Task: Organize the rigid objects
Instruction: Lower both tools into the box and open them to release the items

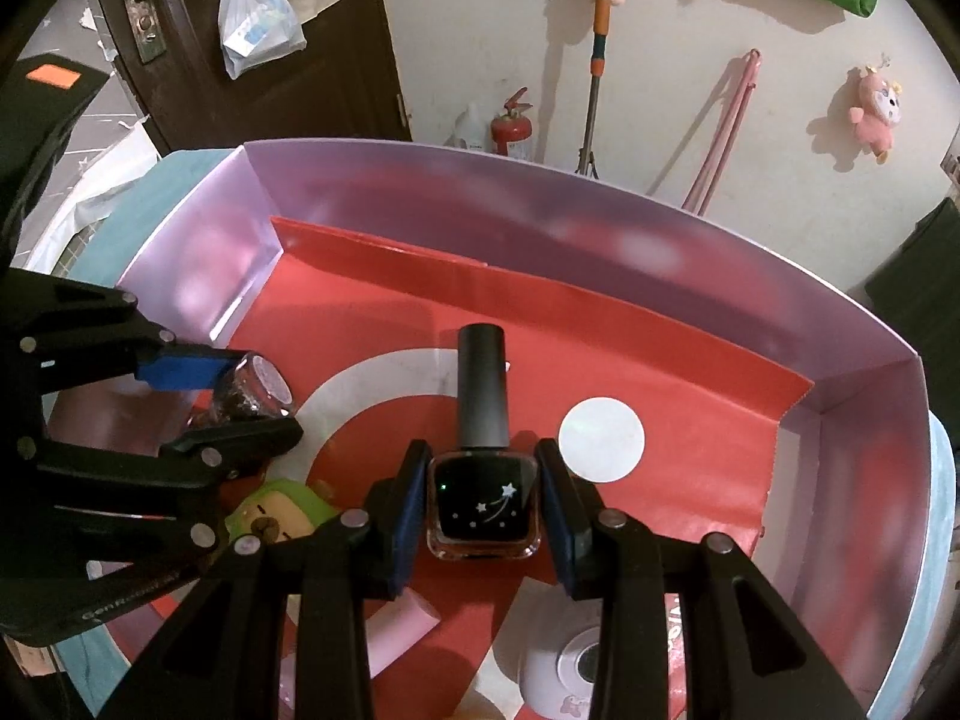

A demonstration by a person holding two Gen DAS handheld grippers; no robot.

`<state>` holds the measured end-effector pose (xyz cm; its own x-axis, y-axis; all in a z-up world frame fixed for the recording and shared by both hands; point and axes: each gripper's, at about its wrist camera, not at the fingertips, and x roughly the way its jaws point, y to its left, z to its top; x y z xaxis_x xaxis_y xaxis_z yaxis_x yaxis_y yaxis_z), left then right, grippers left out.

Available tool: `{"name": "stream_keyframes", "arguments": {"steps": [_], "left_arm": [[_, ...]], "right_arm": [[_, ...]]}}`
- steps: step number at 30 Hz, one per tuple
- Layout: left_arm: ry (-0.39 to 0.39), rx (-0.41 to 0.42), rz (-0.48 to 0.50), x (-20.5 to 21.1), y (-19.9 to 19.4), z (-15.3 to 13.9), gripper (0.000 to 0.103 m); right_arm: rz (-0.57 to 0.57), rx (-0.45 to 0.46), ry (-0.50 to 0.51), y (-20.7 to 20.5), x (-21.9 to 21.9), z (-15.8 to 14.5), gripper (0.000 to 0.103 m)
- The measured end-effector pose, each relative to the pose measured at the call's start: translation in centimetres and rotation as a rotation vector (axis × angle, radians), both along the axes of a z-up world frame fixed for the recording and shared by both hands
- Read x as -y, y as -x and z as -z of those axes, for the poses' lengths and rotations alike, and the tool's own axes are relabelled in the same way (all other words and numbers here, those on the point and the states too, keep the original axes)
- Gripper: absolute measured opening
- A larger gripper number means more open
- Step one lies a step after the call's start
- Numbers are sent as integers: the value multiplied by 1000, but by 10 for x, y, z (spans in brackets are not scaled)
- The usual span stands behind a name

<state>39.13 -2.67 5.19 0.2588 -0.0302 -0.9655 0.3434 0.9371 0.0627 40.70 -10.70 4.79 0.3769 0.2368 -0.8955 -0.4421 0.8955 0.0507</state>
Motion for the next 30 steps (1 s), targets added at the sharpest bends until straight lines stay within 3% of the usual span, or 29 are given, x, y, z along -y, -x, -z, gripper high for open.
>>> {"name": "stream_keyframes", "arguments": {"steps": [22, 24, 25, 30], "left_arm": [[30, 9, -18, -5, -3, -10, 32], [42, 6, -24, -6, -3, -11, 43], [43, 14, -26, -6, -3, -13, 53], [30, 43, -11, -1, 2, -22, 58]], "right_arm": [[4, -15, -14, -1, 0, 0, 38], [5, -17, -16, 0, 2, 0, 38], [6, -17, -16, 0, 1, 0, 38], [13, -14, -29, 1, 4, -3, 38]]}}
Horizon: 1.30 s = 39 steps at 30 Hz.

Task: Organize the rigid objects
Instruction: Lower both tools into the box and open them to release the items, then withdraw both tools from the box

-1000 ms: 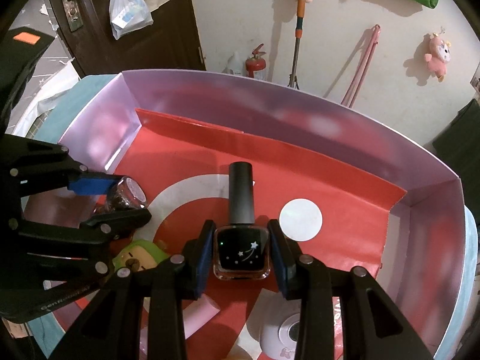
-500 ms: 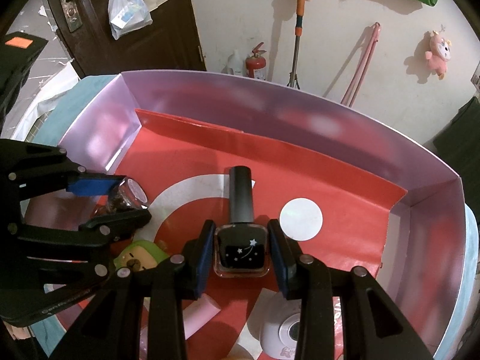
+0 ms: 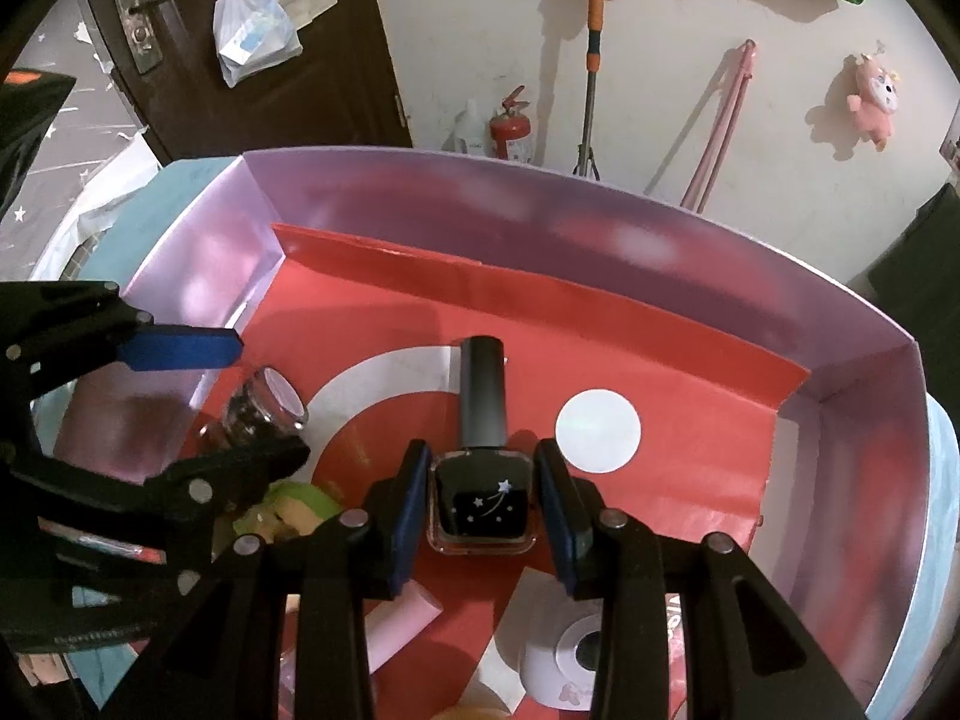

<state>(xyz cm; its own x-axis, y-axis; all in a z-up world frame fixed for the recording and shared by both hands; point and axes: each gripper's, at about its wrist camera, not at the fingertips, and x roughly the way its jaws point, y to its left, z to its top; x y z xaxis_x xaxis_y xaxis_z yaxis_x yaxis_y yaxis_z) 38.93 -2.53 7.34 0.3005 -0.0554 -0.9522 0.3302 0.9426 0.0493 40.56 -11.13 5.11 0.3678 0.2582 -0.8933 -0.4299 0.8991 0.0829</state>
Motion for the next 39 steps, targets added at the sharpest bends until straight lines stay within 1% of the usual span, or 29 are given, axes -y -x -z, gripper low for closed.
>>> {"name": "stream_keyframes", "arguments": {"steps": [3, 11, 14, 17, 18, 19, 21, 23, 24, 27, 29, 30, 31, 32, 34, 37, 39], "left_arm": [[-1, 7, -8, -1, 1, -4, 58], [25, 44, -31, -8, 16, -21, 58], [19, 75, -27, -9, 27, -29, 60], [36, 122, -20, -9, 45, -44, 63], [47, 143, -21, -10, 53, -50, 64], [52, 158, -23, -10, 58, -54, 65], [68, 204, -25, -11, 72, -66, 66], [92, 261, -22, -12, 90, -80, 71], [101, 285, -21, -13, 95, -84, 71], [131, 375, -20, -13, 124, -99, 71], [151, 413, -28, -10, 137, -101, 73], [170, 433, -30, -8, 147, -103, 75], [190, 451, -33, -10, 158, -105, 79], [207, 467, -35, -9, 166, -106, 81], [236, 498, -33, -10, 185, -108, 81], [282, 531, -46, -13, 210, -106, 81], [303, 554, -58, -15, 226, -105, 84]], "right_arm": [[1, 5, -8, 2, 2, -4, 39], [20, 40, -34, 12, 12, -24, 45], [31, 59, -49, 22, 18, -38, 46], [43, 86, -68, 33, 25, -55, 51], [47, 96, -72, 37, 28, -60, 54], [51, 107, -77, 41, 31, -65, 55], [61, 138, -97, 57, 38, -80, 56], [68, 161, -116, 68, 44, -91, 62], [75, 183, -129, 79, 49, -100, 65], [92, 235, -140, 101, 57, -118, 69], [104, 268, -159, 120, 63, -130, 73], [110, 282, -162, 127, 67, -133, 77], [114, 298, -164, 134, 68, -137, 81], [114, 317, -165, 145, 71, -141, 83], [115, 356, -169, 166, 75, -149, 89], [109, 400, -190, 199, 80, -156, 95], [109, 441, -198, 225, 84, -160, 98]]}}
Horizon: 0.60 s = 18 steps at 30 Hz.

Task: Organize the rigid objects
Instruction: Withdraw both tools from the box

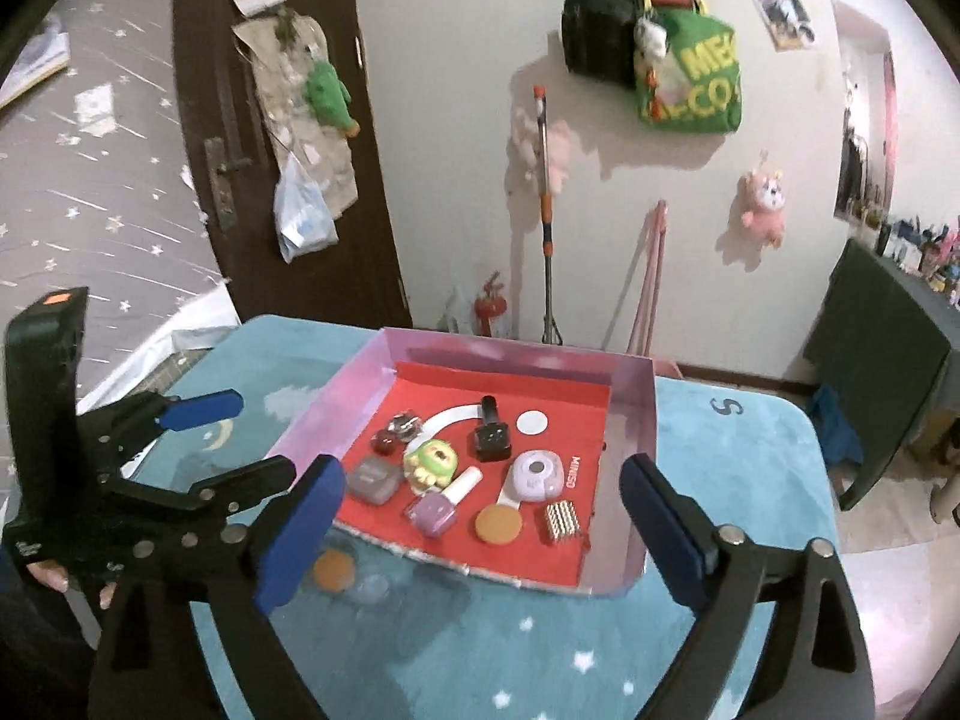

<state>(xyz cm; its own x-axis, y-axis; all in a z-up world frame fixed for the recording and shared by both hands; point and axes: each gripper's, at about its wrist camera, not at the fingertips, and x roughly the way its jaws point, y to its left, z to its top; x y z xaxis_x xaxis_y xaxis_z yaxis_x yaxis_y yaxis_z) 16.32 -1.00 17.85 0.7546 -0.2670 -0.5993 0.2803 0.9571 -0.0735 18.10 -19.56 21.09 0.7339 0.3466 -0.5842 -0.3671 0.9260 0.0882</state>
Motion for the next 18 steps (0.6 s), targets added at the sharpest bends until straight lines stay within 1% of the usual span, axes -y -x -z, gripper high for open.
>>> {"name": "stream_keyframes", "arguments": {"steps": [2, 3, 5, 8, 10, 13, 18], "left_arm": [[12, 27, -14, -2, 16, 2, 86], [23, 42, -22, -4, 26, 3, 87], [38, 65, -30, -6, 41, 5, 91], [41, 90, -43, -7, 59, 14, 92], [39, 100, -64, -8, 68, 20, 92], [44, 105, -76, -9, 80, 28, 92], [36, 114, -119, -8, 93, 49, 93]], "right_arm": [[11, 36, -7, 24, 4, -2, 102], [12, 48, -17, 34, 5, -2, 103], [15, 66, -27, 49, 8, 0, 103], [44, 96, -15, 72, 9, 8, 103], [66, 105, -15, 82, 10, 17, 103], [99, 91, -48, 94, 13, 36, 103], [152, 87, -34, 110, 15, 72, 103]]}}
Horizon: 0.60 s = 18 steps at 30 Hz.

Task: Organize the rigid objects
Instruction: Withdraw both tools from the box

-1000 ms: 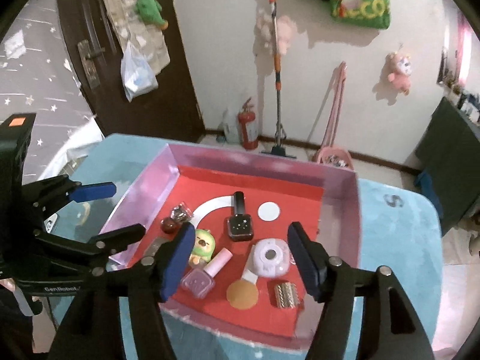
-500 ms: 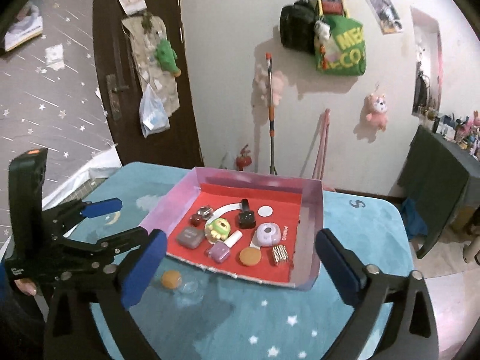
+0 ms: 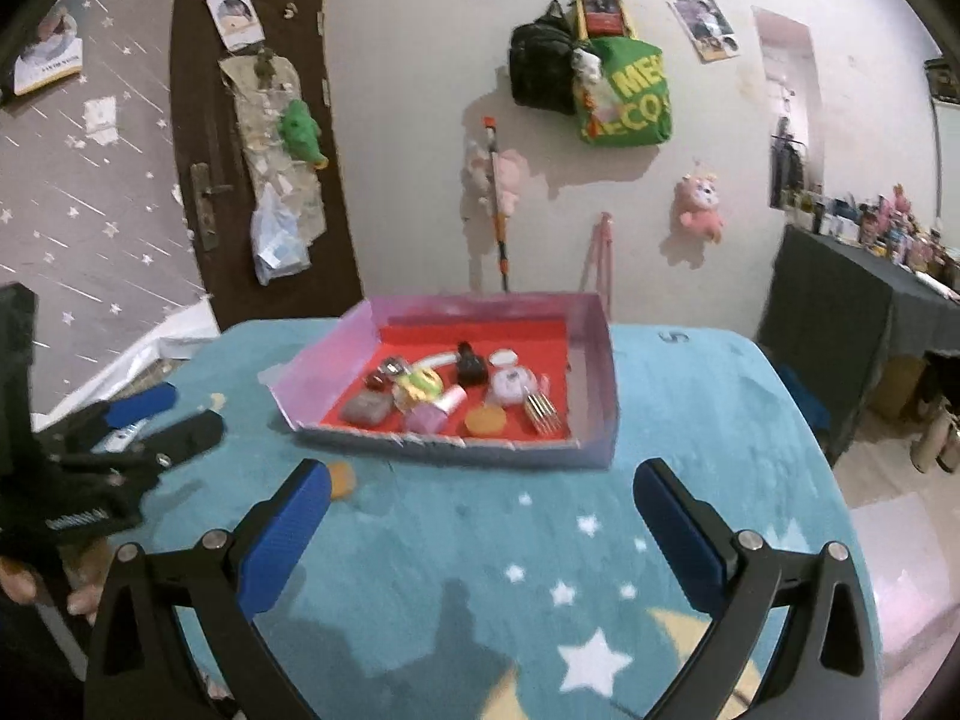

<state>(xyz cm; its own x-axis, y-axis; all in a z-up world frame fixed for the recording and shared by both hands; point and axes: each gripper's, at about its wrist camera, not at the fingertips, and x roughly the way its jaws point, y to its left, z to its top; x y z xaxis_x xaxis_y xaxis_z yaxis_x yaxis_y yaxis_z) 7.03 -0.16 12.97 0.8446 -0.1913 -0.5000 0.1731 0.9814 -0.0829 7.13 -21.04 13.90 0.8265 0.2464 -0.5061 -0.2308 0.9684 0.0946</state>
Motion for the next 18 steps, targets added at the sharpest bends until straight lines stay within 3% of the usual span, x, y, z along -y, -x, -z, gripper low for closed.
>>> {"name": "stream_keyframes", "arguments": {"steps": [7, 18], "left_arm": [[-15, -33, -24, 8, 4, 36, 93], [-24, -124, -36, 14, -4, 76, 93]], "right_arm": [[38, -48, -32, 2, 11, 42, 103], [61, -121, -38, -6, 16, 79, 103]]}}
